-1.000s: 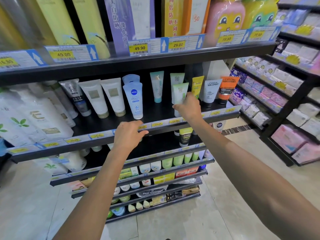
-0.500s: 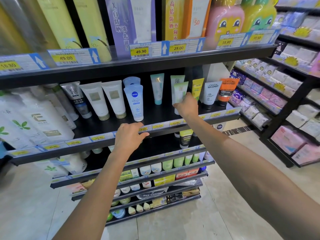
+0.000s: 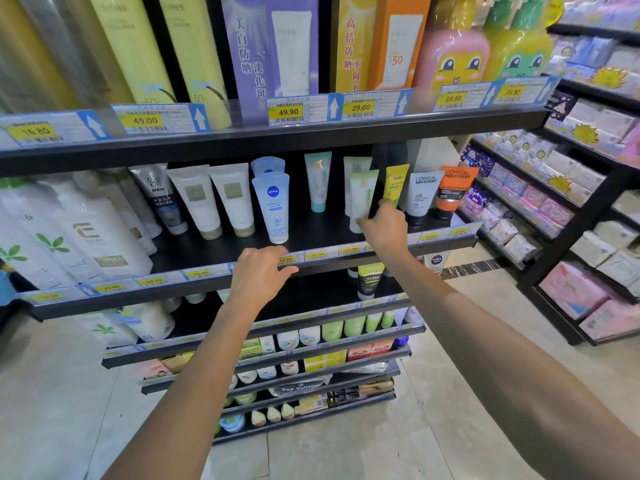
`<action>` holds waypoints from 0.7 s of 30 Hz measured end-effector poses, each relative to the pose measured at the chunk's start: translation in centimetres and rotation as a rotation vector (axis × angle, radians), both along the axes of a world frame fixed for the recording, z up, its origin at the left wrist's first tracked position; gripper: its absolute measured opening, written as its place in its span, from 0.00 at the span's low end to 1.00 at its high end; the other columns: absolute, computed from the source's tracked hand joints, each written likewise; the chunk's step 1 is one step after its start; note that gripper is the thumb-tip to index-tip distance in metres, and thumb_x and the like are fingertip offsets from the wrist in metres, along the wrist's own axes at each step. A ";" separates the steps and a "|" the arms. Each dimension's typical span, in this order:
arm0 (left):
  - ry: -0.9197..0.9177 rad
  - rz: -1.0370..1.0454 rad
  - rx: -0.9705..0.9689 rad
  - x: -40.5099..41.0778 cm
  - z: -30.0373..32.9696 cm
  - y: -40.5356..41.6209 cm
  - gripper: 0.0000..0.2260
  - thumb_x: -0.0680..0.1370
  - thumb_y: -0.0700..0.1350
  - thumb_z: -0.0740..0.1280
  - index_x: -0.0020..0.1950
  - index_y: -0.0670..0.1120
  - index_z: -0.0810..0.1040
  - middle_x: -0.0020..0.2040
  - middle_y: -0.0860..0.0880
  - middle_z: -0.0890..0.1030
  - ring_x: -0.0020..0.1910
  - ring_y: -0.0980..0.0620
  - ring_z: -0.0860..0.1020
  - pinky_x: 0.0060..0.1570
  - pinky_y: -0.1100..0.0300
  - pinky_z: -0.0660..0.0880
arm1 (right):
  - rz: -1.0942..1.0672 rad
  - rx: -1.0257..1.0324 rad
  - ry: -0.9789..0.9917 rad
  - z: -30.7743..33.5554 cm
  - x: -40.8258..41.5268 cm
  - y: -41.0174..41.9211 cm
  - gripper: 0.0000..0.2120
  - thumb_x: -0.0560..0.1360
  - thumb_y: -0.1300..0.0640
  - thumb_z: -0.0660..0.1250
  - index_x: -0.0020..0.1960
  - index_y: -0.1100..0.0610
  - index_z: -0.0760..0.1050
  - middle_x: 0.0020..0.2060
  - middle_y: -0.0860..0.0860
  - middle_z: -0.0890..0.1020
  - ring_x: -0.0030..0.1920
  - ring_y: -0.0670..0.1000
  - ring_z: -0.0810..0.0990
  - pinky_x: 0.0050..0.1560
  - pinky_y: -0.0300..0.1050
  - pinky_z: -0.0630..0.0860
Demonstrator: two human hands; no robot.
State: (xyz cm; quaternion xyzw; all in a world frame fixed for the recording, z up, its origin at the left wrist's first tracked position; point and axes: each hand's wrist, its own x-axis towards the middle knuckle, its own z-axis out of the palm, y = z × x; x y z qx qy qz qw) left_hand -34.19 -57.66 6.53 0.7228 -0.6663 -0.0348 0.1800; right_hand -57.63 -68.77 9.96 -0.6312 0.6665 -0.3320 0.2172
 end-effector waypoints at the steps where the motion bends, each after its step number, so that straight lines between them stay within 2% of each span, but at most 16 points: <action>1: 0.013 -0.007 0.003 0.0 0.1 0.2 0.17 0.78 0.58 0.71 0.62 0.51 0.81 0.53 0.51 0.84 0.58 0.42 0.78 0.54 0.47 0.78 | 0.010 -0.025 0.013 0.0 -0.4 0.9 0.17 0.76 0.54 0.73 0.59 0.61 0.74 0.53 0.57 0.83 0.54 0.61 0.82 0.45 0.48 0.75; 3: 0.056 -0.016 -0.015 -0.1 0.4 1.0 0.19 0.78 0.57 0.71 0.66 0.50 0.79 0.58 0.50 0.83 0.61 0.43 0.77 0.59 0.47 0.77 | 0.045 -0.090 0.036 -0.1 -1.2 3.6 0.22 0.79 0.54 0.71 0.69 0.61 0.72 0.62 0.57 0.81 0.61 0.59 0.81 0.54 0.50 0.77; 5: 0.101 -0.012 -0.078 -0.2 0.5 2.4 0.22 0.79 0.55 0.71 0.70 0.48 0.76 0.64 0.49 0.80 0.66 0.46 0.75 0.66 0.47 0.74 | 0.129 -0.153 0.068 -0.6 -1.8 6.9 0.24 0.81 0.53 0.68 0.75 0.58 0.69 0.69 0.54 0.77 0.64 0.55 0.79 0.61 0.49 0.75; 8: 0.075 0.035 -0.179 -0.3 -0.5 6.5 0.21 0.80 0.53 0.69 0.71 0.48 0.73 0.66 0.50 0.76 0.68 0.48 0.73 0.69 0.47 0.72 | 0.355 -0.211 0.202 -3.1 -2.1 11.8 0.22 0.83 0.50 0.65 0.75 0.55 0.69 0.70 0.51 0.75 0.68 0.52 0.74 0.65 0.49 0.73; 12: 0.014 0.270 -0.167 -1.0 -3.7 14.3 0.21 0.81 0.53 0.68 0.71 0.46 0.74 0.68 0.45 0.76 0.69 0.43 0.72 0.69 0.44 0.71 | 0.649 -0.212 0.366 -7.0 -0.6 16.9 0.23 0.82 0.48 0.65 0.75 0.55 0.71 0.73 0.53 0.73 0.75 0.54 0.70 0.74 0.52 0.68; 15: 0.025 0.432 -0.069 -1.9 -5.9 20.2 0.20 0.83 0.56 0.63 0.72 0.48 0.73 0.68 0.45 0.75 0.69 0.41 0.72 0.68 0.43 0.70 | 0.822 -0.194 0.408 -9.3 1.0 20.7 0.23 0.82 0.46 0.65 0.75 0.53 0.72 0.74 0.53 0.73 0.75 0.55 0.70 0.75 0.54 0.69; 18: 0.062 0.588 -0.065 -3.1 -7.7 26.5 0.21 0.81 0.58 0.59 0.67 0.47 0.77 0.63 0.45 0.79 0.62 0.40 0.77 0.61 0.43 0.75 | 1.015 -0.224 0.437 -11.1 2.9 24.2 0.21 0.81 0.47 0.66 0.72 0.54 0.75 0.71 0.53 0.75 0.73 0.57 0.73 0.72 0.55 0.72; 21: 0.059 0.731 -0.045 -3.9 -9.1 32.8 0.18 0.80 0.55 0.65 0.65 0.47 0.79 0.61 0.46 0.80 0.60 0.40 0.79 0.59 0.44 0.76 | 1.183 -0.231 0.440 -12.2 5.0 27.6 0.22 0.82 0.47 0.65 0.73 0.55 0.74 0.71 0.54 0.76 0.73 0.57 0.72 0.73 0.56 0.71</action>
